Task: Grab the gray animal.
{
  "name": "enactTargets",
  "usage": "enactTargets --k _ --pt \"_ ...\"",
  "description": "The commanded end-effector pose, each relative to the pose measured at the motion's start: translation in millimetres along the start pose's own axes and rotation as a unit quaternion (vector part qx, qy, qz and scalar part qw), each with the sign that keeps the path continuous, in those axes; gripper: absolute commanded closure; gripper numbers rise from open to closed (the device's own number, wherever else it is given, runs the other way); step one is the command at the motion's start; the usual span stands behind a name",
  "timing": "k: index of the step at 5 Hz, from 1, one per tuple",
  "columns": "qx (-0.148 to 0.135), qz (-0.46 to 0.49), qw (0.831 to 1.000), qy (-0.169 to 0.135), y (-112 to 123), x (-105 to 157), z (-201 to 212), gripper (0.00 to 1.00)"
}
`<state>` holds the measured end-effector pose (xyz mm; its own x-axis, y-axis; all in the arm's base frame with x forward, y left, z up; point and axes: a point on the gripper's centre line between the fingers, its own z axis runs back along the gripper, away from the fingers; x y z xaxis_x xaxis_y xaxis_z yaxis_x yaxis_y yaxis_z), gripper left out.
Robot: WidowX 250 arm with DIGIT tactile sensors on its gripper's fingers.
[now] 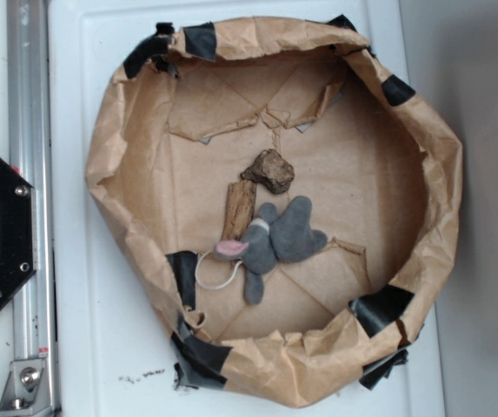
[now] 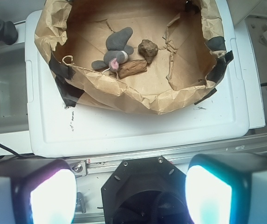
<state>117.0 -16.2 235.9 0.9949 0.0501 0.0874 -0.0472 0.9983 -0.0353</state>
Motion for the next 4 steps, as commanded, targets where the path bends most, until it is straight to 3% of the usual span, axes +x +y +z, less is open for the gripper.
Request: enactTargets --k 1,2,3,4 --pt "0.000 0.000 1.000 0.000 0 0 0 0.00" --pt "-0.036 0.005 0.999 -0.026 12 37 -21 0.00" --pt "-0.099 -0.014 0.992 -0.071 20 88 -36 0.00" --pt "-0.127 -0.022 0.989 -0.073 20 124 -69 0.00"
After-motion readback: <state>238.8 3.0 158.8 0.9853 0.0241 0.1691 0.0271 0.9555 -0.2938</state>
